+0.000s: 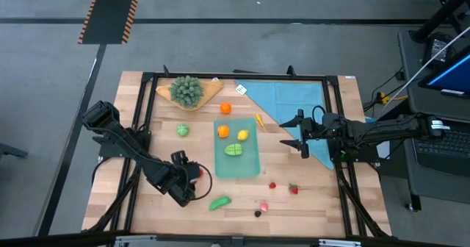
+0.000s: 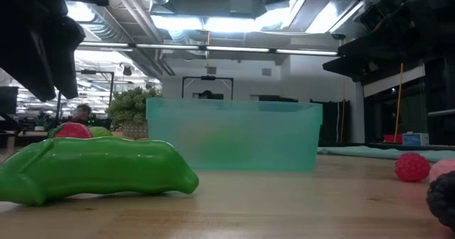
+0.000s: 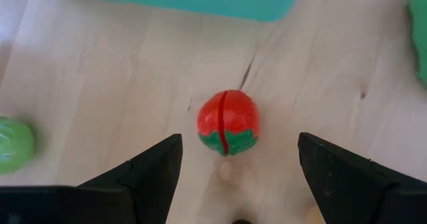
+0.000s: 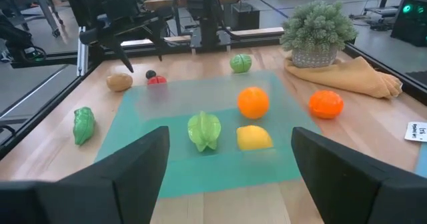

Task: Pick and placing Produce into tupperware
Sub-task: Put the large strawberry into the bin

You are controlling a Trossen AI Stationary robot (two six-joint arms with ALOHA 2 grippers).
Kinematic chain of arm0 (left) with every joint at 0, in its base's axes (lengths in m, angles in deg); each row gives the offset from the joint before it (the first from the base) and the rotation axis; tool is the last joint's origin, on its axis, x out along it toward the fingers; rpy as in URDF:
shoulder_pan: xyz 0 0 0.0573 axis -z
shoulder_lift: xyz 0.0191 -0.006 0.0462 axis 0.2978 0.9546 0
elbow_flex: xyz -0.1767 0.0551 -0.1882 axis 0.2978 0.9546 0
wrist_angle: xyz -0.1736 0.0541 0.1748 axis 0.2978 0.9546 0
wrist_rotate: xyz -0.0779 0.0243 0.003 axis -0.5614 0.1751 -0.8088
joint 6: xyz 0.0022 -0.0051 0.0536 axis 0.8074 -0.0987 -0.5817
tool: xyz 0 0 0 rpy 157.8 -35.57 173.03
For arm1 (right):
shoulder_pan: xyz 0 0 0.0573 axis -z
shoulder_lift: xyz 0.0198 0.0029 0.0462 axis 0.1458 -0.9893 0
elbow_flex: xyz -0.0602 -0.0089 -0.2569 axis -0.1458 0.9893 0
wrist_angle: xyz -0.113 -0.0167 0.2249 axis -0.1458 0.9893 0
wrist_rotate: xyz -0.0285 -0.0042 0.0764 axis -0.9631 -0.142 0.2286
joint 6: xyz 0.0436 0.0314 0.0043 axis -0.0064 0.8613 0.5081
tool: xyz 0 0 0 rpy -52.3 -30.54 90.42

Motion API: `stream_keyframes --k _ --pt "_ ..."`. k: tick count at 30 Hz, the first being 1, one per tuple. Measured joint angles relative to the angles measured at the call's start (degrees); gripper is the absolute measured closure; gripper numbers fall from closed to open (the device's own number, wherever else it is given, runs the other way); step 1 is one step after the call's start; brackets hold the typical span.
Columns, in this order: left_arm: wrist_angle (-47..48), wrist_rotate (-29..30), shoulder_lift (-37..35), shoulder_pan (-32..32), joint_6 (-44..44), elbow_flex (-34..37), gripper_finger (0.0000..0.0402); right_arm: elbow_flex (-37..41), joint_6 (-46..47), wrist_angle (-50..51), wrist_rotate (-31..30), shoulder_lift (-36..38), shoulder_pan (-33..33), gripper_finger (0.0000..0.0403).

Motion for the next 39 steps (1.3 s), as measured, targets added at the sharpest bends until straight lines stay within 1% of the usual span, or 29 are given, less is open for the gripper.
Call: stream_keyframes --k 6,14,39 --pt "-2.89 -0.26 0.0 -0.01 -1.47 0.0 0.0113 0.0 0.07 0.08 0.01 0.0 -0.01 0.0086" --pt "-2.79 0.39 0.0 -0.02 -2.88 0.02 0.0113 0.0 1.51 0.1 0.04 0.0 -0.02 0.0086" --pt "-4.56 0.44 -0.02 -0.17 -2.58 0.02 0.0113 0.0 2.82 0.1 0.04 0.0 -0.02 0.0086"
